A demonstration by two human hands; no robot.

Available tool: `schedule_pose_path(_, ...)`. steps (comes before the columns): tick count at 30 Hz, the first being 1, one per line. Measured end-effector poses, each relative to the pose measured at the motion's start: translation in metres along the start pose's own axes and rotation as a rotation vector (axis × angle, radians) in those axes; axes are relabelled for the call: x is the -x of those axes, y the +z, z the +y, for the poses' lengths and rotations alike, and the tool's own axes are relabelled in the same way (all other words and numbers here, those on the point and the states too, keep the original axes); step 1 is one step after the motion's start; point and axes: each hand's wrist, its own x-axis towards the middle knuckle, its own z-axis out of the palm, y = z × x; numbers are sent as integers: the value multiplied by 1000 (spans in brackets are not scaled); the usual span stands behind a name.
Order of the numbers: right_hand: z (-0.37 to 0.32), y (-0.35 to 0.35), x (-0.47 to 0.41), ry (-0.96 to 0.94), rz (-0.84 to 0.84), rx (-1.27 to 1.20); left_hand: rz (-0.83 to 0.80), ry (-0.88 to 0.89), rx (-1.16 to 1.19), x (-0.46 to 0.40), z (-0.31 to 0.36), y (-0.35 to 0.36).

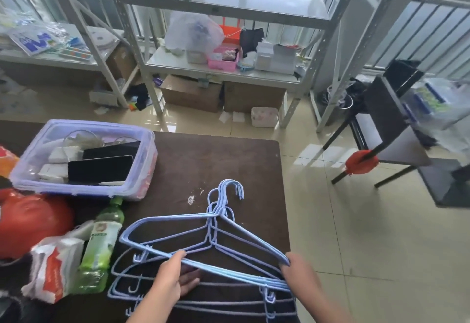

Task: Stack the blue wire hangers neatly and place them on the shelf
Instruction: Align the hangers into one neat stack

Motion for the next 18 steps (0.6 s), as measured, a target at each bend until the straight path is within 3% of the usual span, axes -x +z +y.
schedule_pose_path(12,-3,-3,8,-74,110,163,91,46,-22,-4,15,-9)
schedule_pose_path(18,2,-12,13,-117,230,76,106,111,75,12,2,1)
